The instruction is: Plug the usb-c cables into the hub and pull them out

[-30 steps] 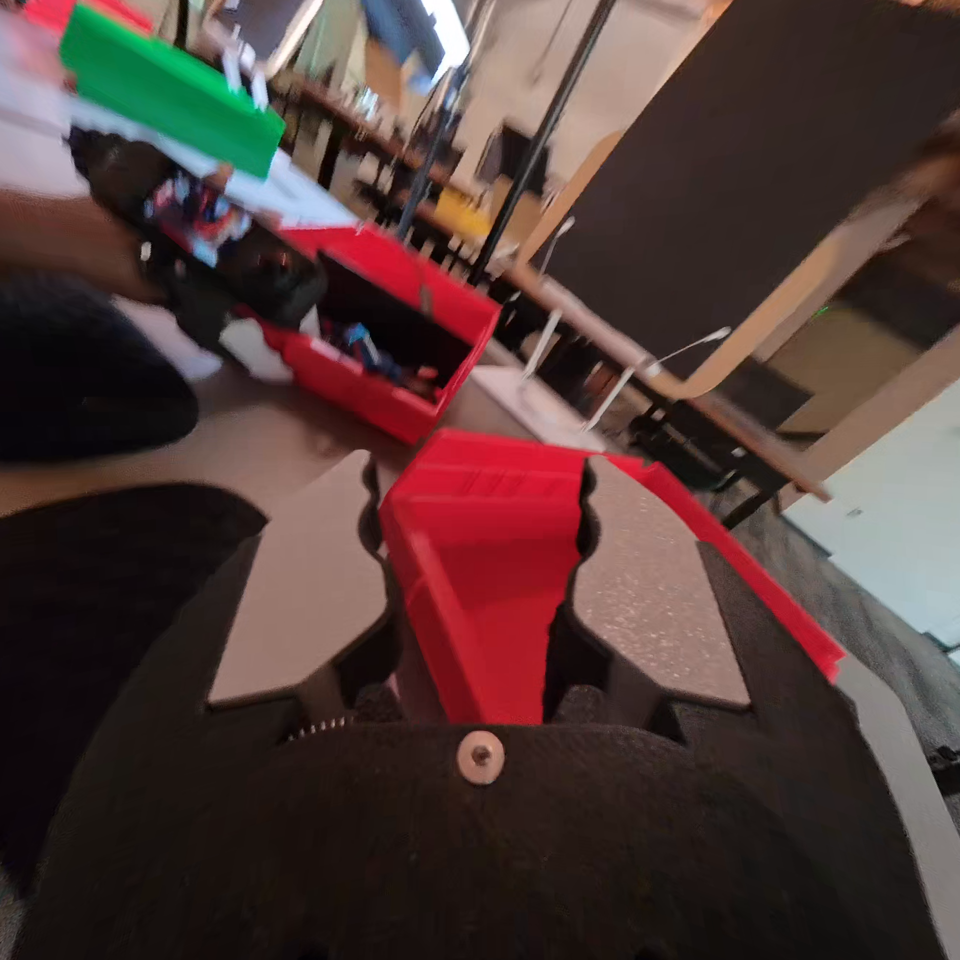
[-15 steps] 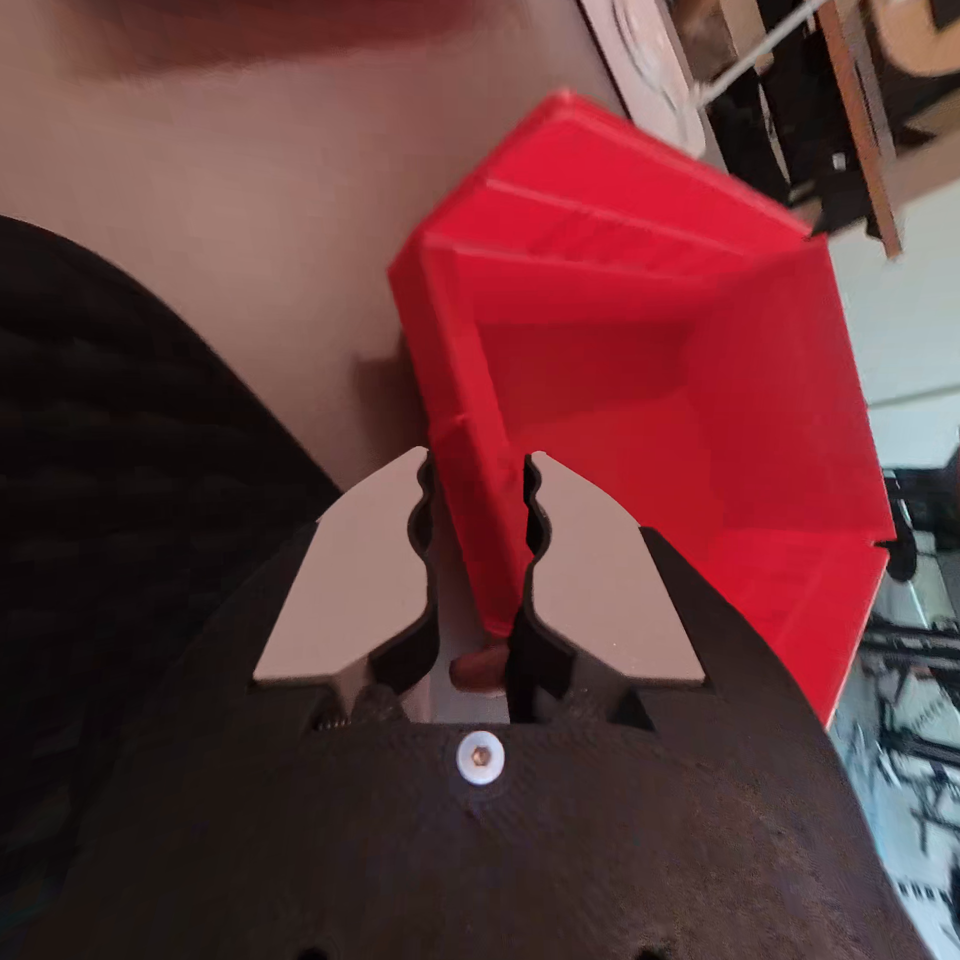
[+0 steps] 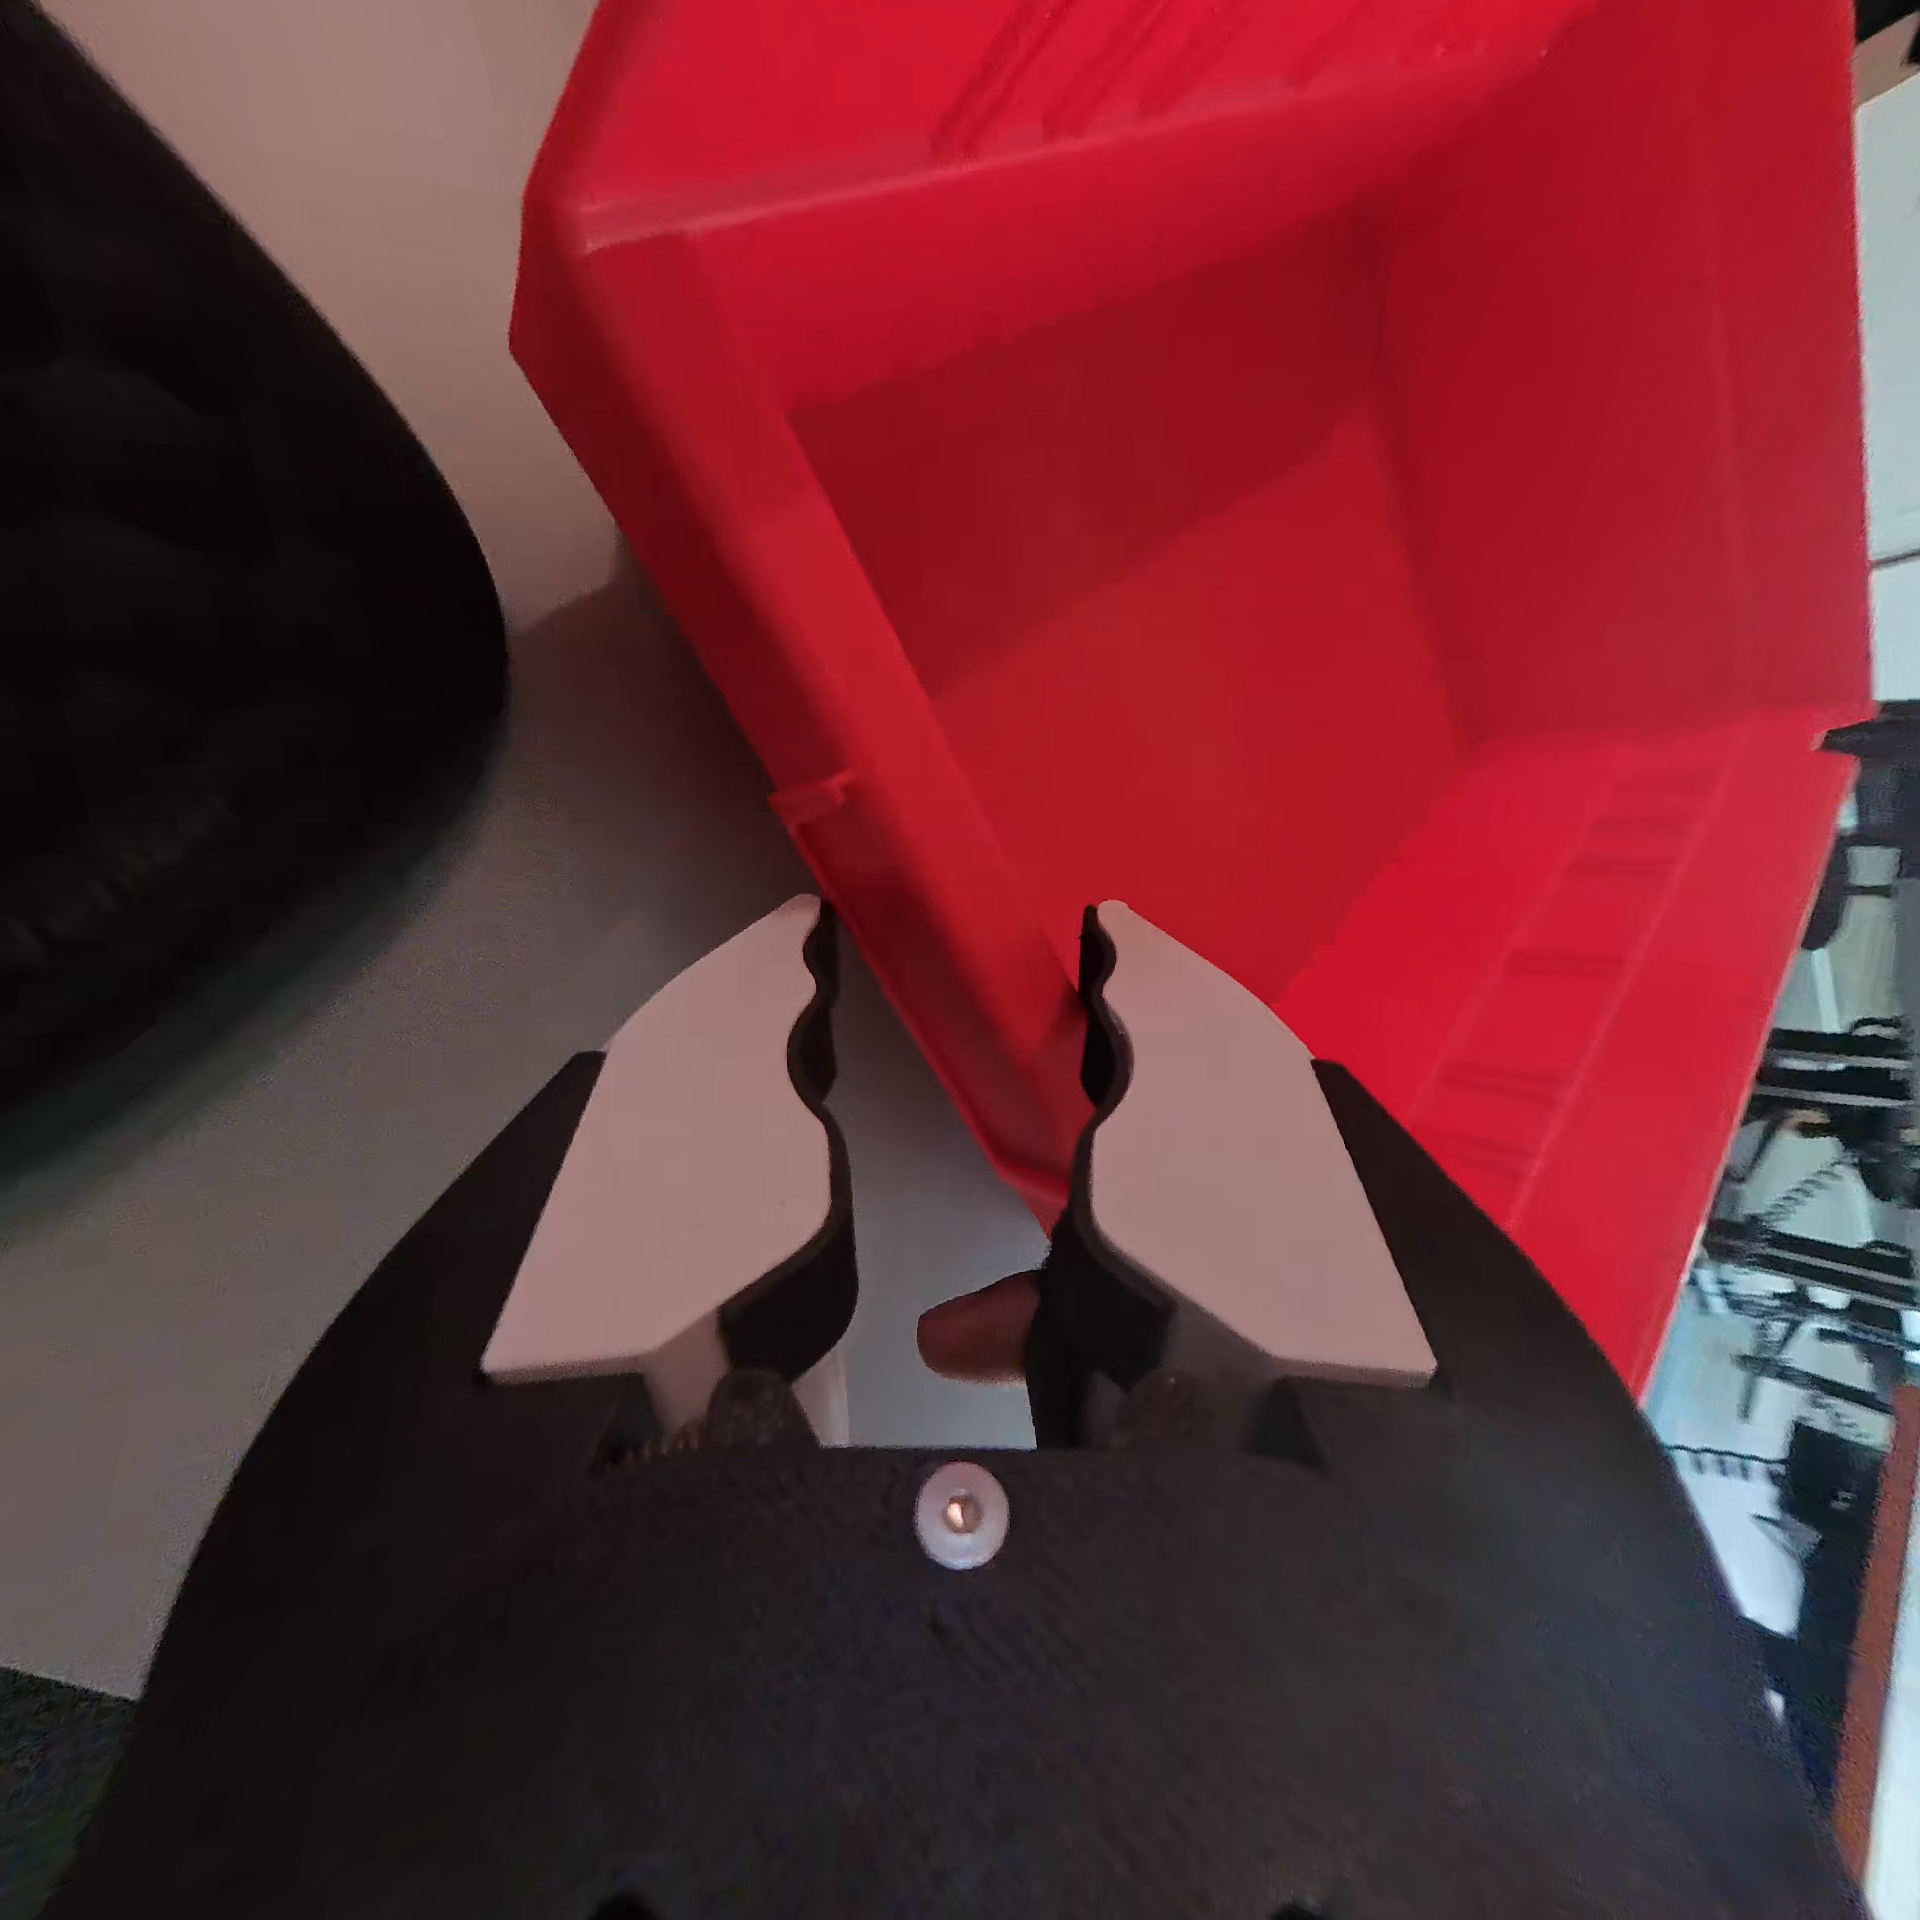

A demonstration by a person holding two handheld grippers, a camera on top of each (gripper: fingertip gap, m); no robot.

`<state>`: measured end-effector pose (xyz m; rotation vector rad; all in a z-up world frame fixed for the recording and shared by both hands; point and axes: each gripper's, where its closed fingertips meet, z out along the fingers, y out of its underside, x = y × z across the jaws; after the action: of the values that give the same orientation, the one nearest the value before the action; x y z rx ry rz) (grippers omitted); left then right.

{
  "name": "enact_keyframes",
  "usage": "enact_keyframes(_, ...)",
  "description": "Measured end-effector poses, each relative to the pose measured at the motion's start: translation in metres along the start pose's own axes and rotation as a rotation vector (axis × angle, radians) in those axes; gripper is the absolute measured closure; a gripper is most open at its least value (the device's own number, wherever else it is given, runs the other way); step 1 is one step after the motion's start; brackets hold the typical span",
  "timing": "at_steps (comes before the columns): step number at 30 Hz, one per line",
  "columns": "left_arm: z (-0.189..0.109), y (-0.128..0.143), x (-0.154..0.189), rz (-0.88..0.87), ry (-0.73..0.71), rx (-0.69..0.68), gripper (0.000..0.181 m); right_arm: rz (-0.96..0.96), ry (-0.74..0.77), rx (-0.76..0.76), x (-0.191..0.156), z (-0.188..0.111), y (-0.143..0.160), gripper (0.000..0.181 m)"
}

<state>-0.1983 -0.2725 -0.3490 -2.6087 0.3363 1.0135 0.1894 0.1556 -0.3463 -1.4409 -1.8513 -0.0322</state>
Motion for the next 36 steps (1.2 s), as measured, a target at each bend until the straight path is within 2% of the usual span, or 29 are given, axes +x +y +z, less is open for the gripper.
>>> enact_keyframes(1,-0.004,0.006,0.002,0.020,0.009,-0.009,0.147,-0.026,0.020,0.000,0.003,-0.002,0.008,0.137)
enact_keyframes(3,-0.012,0.014,0.008,0.040,0.036,-0.005,0.147,-0.058,0.053,-0.005,0.009,-0.005,0.023,0.137)
enact_keyframes(5,-0.023,0.009,0.020,-0.022,0.132,0.087,0.137,-0.025,0.054,-0.003,0.012,-0.011,0.032,0.134)
enact_keyframes(6,-0.030,0.002,0.025,-0.073,0.192,0.166,0.117,0.015,0.040,0.013,0.012,-0.015,0.033,0.131)
enact_keyframes(8,-0.049,-0.013,0.026,-0.184,0.283,0.284,0.065,0.091,0.017,0.118,0.013,-0.028,0.023,0.123)
enact_keyframes(9,-0.060,-0.021,0.023,-0.216,0.298,0.335,0.052,0.121,0.018,0.204,0.016,-0.038,0.012,0.120)
enact_keyframes(10,-0.073,-0.030,0.018,-0.226,0.297,0.402,0.047,0.151,0.029,0.319,0.021,-0.051,-0.003,0.114)
enact_keyframes(12,-0.107,-0.057,0.001,-0.250,0.238,0.610,0.038,0.259,0.117,0.649,0.046,-0.089,-0.042,0.095)
enact_keyframes(14,-0.146,-0.088,-0.020,-0.301,0.161,0.860,0.038,0.416,0.193,1.075,0.073,-0.141,-0.076,0.044)
enact_keyframes(15,-0.163,-0.099,-0.033,-0.334,0.106,0.963,0.038,0.496,0.176,1.235,0.079,-0.161,-0.085,0.036)
enact_keyframes(16,-0.177,-0.105,-0.053,-0.391,0.004,1.043,0.038,0.568,0.137,1.337,0.082,-0.174,-0.089,0.036)
enact_keyframes(18,-0.206,-0.105,-0.097,-0.561,-0.246,1.196,0.038,0.640,0.078,1.432,0.083,-0.184,-0.096,0.036)
enact_keyframes(20,-0.231,-0.104,-0.118,-0.664,-0.354,1.376,0.040,0.682,0.070,1.429,0.085,-0.181,-0.102,0.036)
enact_keyframes(21,-0.234,-0.101,-0.127,-0.723,-0.365,1.418,0.045,0.711,0.067,1.416,0.087,-0.178,-0.104,0.036)
enact_keyframes(22,-0.229,-0.099,-0.132,-0.784,-0.329,1.409,0.062,0.746,0.059,1.402,0.090,-0.174,-0.105,0.036)
enact_keyframes(23,-0.218,-0.102,-0.131,-0.819,-0.223,1.364,0.091,0.769,0.027,1.399,0.089,-0.172,-0.108,0.037)
enact_keyframes(24,-0.206,-0.107,-0.125,-0.841,-0.074,1.295,0.125,0.767,-0.048,1.386,0.081,-0.171,-0.111,0.070)
enact_keyframes(25,-0.198,-0.111,-0.123,-0.861,0.043,1.248,0.145,0.746,-0.153,1.360,0.070,-0.170,-0.113,0.138)
enact_keyframes(26,-0.191,-0.115,-0.126,-0.884,0.109,1.234,0.154,0.736,-0.234,1.384,0.064,-0.174,-0.115,0.169)
enact_keyframes(28,-0.177,-0.120,-0.139,-0.941,0.159,1.235,0.165,0.811,-0.269,1.505,0.071,-0.186,-0.112,0.173)
enact_keyframes(29,-0.164,-0.122,-0.146,-0.973,0.182,1.203,0.161,0.832,-0.290,1.550,0.073,-0.190,-0.111,0.170)
enact_keyframes(30,-0.145,-0.123,-0.154,-1.017,0.206,1.150,0.145,0.826,-0.320,1.563,0.071,-0.192,-0.110,0.159)
enact_keyframes(32,-0.101,-0.125,-0.168,-1.125,0.248,1.002,0.096,0.814,-0.309,1.493,0.069,-0.182,-0.112,0.134)
enact_keyframes(34,-0.059,-0.129,-0.168,-1.169,0.289,0.833,0.060,0.751,-0.241,1.413,0.065,-0.173,-0.114,0.119)
enact_keyframes(36,-0.034,-0.134,-0.168,-1.148,0.283,0.726,0.054,0.646,-0.218,1.364,0.055,-0.170,-0.117,0.109)
